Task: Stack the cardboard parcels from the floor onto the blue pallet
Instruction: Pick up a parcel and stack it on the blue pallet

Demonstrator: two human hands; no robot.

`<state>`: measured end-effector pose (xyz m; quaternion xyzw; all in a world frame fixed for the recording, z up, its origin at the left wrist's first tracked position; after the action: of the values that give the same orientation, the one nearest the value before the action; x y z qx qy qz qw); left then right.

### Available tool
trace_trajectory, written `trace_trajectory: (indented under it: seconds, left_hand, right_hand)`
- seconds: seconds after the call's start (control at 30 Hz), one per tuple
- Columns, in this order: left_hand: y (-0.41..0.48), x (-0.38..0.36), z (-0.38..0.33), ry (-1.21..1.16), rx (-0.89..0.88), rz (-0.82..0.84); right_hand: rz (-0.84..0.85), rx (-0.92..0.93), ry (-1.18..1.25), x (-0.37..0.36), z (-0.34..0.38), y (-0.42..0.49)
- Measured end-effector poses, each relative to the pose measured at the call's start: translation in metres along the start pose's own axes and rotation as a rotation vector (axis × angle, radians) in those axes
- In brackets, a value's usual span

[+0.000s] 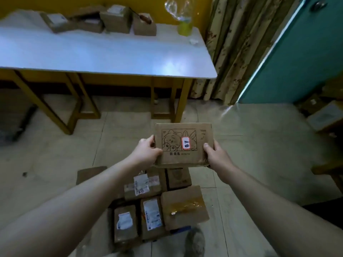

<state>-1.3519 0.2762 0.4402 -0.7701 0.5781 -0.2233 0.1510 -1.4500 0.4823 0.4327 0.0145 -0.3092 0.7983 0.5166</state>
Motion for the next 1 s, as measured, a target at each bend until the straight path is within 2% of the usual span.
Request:
trace_trajectory:
  seconds: [0.2, 0.33, 0.6, 0.73, 1.0]
  left_hand:
    - [0.080, -0.048, 0.081, -0.036, 0.160, -0.185]
    - [0.137, -0.078, 0.152, 0.106, 0.227, -0.265]
    - [0.198, -0.122, 0.269, 0.306, 0.353, -0.198]
    - [0.205, -0.135, 0.287, 0.370, 0.374, -0.160]
    - [0.201, -0.126, 0.288, 0.313, 0.387, -0.159]
  right_hand:
    - [0.113, -0.060, -0.122, -0.010, -0.082, 0.116]
    - [0.135, -0.121, -0.186, -0.027, -0.166, 0.178]
    - [0.262, -0.197, -0.298, -0.070, -0.301, 0.244]
    - [0.288, -0.229, -0.322, -0.082, -0.324, 0.254]
    - [0.336, -0.307, -0.420, -0.075, -0.322, 0.247]
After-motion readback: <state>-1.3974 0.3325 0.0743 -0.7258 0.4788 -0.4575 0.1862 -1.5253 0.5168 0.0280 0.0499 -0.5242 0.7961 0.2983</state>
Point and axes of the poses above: each hand's wrist, its own y-axis towards the middle knuckle, its own x-axis out of the back of the hand, z = x × y, the point moved 8 cm from there along y, towards the middle knuckle, and after that the axes turned 3 degrees about -y, right-handed, at the moved point
